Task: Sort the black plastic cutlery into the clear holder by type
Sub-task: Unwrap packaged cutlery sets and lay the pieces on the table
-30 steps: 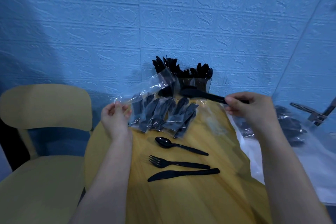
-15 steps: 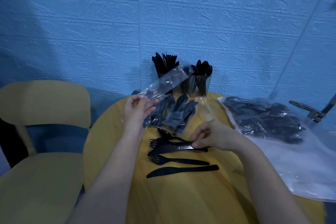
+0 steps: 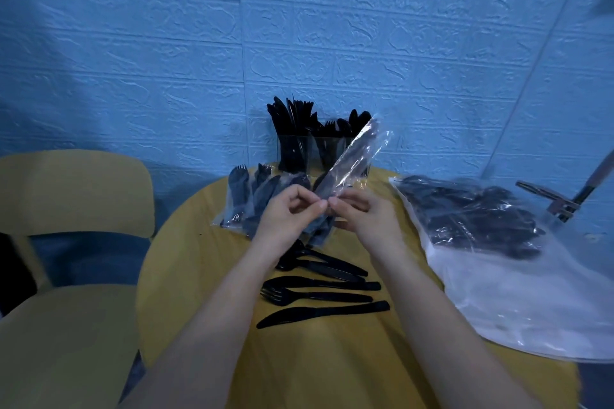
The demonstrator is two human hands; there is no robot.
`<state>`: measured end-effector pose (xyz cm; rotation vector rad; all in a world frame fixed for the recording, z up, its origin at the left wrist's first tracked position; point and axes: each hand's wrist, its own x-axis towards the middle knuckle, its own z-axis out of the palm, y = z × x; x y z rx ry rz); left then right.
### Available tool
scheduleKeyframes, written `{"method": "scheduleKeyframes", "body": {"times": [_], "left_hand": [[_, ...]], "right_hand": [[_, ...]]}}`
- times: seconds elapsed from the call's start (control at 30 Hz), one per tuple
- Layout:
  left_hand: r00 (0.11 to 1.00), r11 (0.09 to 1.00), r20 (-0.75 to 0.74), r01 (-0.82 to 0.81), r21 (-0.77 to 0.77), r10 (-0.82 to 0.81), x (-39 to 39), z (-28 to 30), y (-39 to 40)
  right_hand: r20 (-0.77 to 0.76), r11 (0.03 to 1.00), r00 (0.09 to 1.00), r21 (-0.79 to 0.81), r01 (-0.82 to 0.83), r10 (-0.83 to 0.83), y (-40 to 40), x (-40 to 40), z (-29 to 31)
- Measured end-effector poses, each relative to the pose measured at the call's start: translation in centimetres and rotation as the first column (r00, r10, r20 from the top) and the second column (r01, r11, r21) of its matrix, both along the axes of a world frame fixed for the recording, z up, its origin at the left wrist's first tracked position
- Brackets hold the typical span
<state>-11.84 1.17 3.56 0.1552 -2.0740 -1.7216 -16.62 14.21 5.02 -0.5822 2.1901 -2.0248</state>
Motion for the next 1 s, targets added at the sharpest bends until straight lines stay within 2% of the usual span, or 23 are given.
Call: {"method": "scheduleKeyframes", "body": {"times": [0.1,0.2,0.27,0.43,0.53,0.6,0.63,0.7,0.77,0.8,0.87,1.0], "left_hand": [[0.992,0.984,-0.051,-0.119,-0.134,0.114,-0.2,-0.2,-0.6],[0.964,0.874,-0.018,-0.25,-0.417,0.267,-0.4,-0.8,-1.7],[0.953,0.779,0.033,-0.226,-0.585,0.301,-0.6,-1.3,-2.3],[0.934,0.635,0.179,-0.063,-0.77,0.309,-0.5,-1.3,-2.1],[0.918,0.538,0.198,-0.021,-0.842,0.345,-0.7,-1.2,-1.6],[0.911,0.489,0.188,-0.017,-0.872,0.368,-0.9,-1.2,-1.4],[0.91,0.47,0.175,-0.024,-0.882,0.375,-1.0,-1.2,-1.3],[0.913,0.456,0.142,-0.054,-0.888,0.383,-1.2,-1.3,-1.1],[0.914,0.458,0.107,-0.093,-0.884,0.392,-1.2,-1.3,-1.1],[0.915,0.458,0.087,-0.113,-0.882,0.394,-1.2,-1.3,-1.2],[0.919,0.463,0.064,-0.135,-0.876,0.388,-1.2,-1.4,-1.2],[0.937,0.504,0.08,-0.11,-0.857,0.34,-1.1,-1.4,-0.9]], "right_hand": [[0.038,0.993,0.993,-0.034,0.11,-0.109,1.5,-1.3,0.1],[-0.142,0.932,0.942,0.162,0.325,-0.304,3.3,-3.0,-0.2],[-0.239,0.852,0.902,0.312,0.421,-0.359,4.1,-3.9,-0.6],[-0.348,0.633,0.881,0.613,0.472,-0.321,5.3,-5.1,-1.7],[-0.36,0.485,0.898,0.756,0.44,-0.254,5.5,-5.2,-1.9],[-0.417,0.409,0.883,0.783,0.469,-0.214,5.4,-5.1,-1.9],[-0.454,0.421,0.868,0.761,0.494,-0.199,5.2,-5.0,-1.8],[-0.502,0.57,0.843,0.641,0.514,-0.195,4.4,-4.4,-1.6],[-0.476,0.731,0.859,0.516,0.447,-0.189,3.1,-3.4,-1.3],[-0.428,0.778,0.888,0.496,0.385,-0.167,2.4,-2.9,-1.1],[-0.319,0.808,0.942,0.527,0.264,-0.1,1.1,-2.3,-1.2],[-0.181,0.837,0.982,0.531,0.134,-0.043,-0.8,-2.8,-2.3]]}}
